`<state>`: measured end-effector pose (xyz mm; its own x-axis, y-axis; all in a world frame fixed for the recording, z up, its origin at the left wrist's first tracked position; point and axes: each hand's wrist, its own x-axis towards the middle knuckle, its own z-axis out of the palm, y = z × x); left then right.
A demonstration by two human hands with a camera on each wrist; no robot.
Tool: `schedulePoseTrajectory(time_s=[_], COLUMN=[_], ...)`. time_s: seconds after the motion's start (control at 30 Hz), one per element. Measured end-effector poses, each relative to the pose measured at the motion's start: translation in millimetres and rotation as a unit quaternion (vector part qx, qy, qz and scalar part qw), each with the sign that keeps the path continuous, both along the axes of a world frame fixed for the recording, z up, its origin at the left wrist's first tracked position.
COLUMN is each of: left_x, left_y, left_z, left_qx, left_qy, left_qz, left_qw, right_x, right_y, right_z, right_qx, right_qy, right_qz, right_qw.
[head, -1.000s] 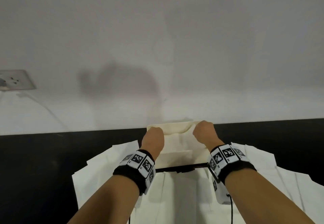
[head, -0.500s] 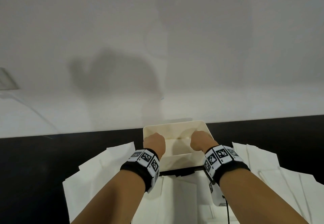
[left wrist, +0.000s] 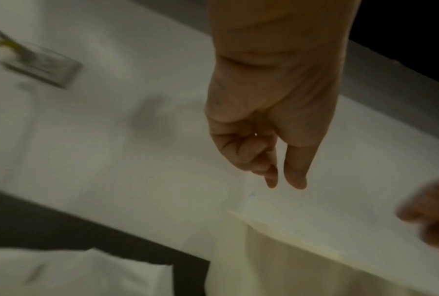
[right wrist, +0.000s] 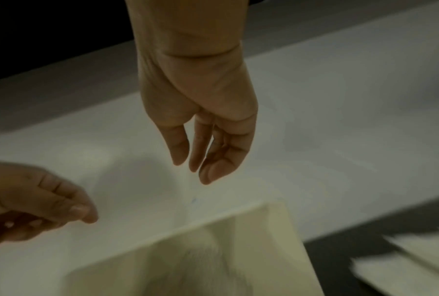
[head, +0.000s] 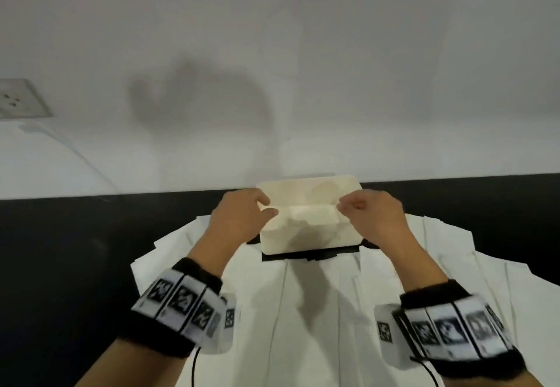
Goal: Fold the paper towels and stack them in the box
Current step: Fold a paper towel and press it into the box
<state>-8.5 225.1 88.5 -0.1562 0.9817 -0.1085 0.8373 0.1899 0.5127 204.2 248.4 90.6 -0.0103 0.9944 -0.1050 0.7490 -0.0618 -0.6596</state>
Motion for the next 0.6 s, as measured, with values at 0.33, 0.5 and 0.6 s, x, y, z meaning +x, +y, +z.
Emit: schedulePoseTrajectory(time_s=[0.33, 0.5, 0.6], left_x=[-25, -8, -1], left_y=[-98, -97, -95], left_z=[-77, -86, -89], left_qx=[-0.162, -0.177, -0.178], left_qy=[-0.224, -0.212, -0.208], left_qz=[0.179, 0.175, 0.176], left_qw=[0.944, 0.945, 0.946], right_x=[-1, -15, -23], right_y=[-75, -69, -68], right_z=[-94, -101, -97], right_qx=[-0.261, -0.268, -0.256], right_qy=[0.175, 0.145, 0.108], right_qz=[-0.094, -0.105, -0.097], right_qw=[0.945, 0.947, 0.956])
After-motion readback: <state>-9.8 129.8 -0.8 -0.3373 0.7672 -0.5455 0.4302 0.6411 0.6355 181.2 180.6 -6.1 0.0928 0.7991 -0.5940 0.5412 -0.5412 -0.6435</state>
